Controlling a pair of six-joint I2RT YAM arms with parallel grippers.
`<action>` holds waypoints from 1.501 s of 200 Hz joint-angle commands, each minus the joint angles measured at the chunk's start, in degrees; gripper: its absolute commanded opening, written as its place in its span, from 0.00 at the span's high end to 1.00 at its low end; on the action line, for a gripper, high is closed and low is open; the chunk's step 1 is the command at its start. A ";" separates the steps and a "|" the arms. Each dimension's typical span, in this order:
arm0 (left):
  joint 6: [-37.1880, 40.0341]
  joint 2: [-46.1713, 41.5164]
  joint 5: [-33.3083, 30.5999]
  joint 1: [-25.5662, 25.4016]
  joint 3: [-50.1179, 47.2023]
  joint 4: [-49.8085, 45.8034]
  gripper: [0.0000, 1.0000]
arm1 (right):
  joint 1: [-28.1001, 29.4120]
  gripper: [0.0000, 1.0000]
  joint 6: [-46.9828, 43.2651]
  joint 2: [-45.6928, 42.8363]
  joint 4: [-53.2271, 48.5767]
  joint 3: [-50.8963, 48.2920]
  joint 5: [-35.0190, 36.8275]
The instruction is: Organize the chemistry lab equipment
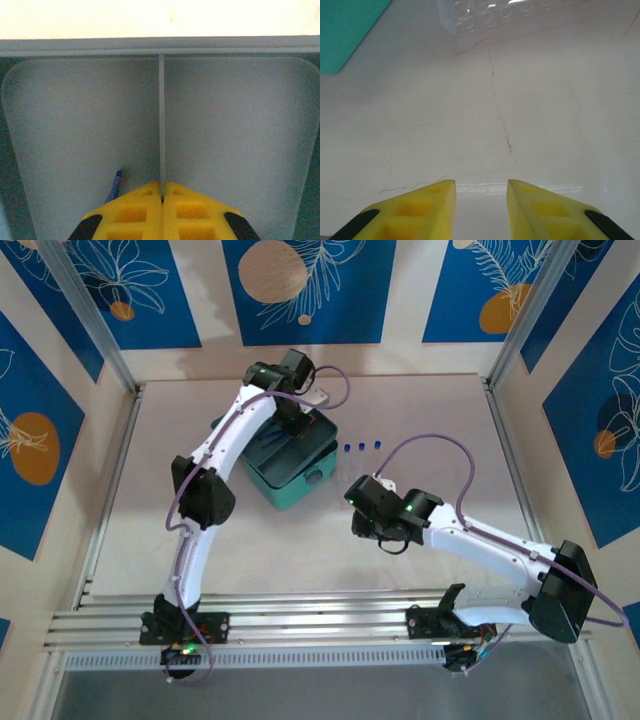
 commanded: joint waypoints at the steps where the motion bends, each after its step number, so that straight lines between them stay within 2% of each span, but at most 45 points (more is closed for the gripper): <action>1: 0.12 0.05 -0.80 -0.48 -0.44 0.06 1.00 | 0.54 0.67 1.85 -1.23 -1.49 -1.16 1.52; 66: 1.37 -1.05 -0.82 -0.53 -3.77 0.24 1.00 | 0.77 0.67 2.41 -1.23 -1.00 -1.78 1.53; 165: 1.22 -5.23 -0.89 -0.48 -15.21 4.44 1.00 | 1.14 0.67 2.84 -0.83 -0.68 -2.04 1.52; 247: -1.97 -13.91 -0.91 -0.38 -34.12 12.94 1.00 | 1.33 0.67 3.07 -0.13 0.28 -1.96 1.26; 300: -3.85 -19.20 0.81 -0.38 -42.65 13.16 1.00 | 2.24 0.67 3.13 2.93 3.01 -1.03 0.36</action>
